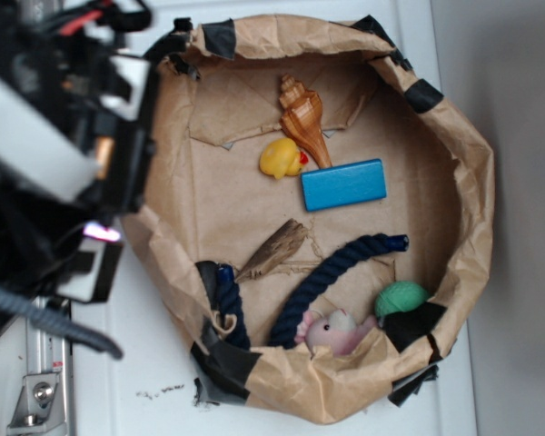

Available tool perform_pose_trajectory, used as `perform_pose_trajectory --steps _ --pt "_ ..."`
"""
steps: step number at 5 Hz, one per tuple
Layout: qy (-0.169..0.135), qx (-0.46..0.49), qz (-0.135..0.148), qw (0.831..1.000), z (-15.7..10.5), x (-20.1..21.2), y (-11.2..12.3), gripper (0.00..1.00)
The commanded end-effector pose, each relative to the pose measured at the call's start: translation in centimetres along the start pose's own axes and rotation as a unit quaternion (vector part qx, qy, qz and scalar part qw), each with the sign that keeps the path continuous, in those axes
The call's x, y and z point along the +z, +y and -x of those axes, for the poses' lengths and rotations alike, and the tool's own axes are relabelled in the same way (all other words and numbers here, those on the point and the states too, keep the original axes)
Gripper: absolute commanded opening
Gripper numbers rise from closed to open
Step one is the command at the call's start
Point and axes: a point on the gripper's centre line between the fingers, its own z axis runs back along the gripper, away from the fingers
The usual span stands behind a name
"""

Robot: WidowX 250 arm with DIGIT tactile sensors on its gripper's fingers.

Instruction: Grab the shell.

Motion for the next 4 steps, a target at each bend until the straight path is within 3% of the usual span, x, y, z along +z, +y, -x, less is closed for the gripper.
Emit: perform_pose_trajectory --steps 1,2,4 --pt "0.001 -0.193 0.006 0.981 -2.9 -7.6 3.8 1.0" --pt "0.028 -0.221 0.03 0.974 -2.5 -9.7 5.1 1.0" --pt "0.134 -0.298 0.015 0.945 -1.6 -13.7 7.4 1.0"
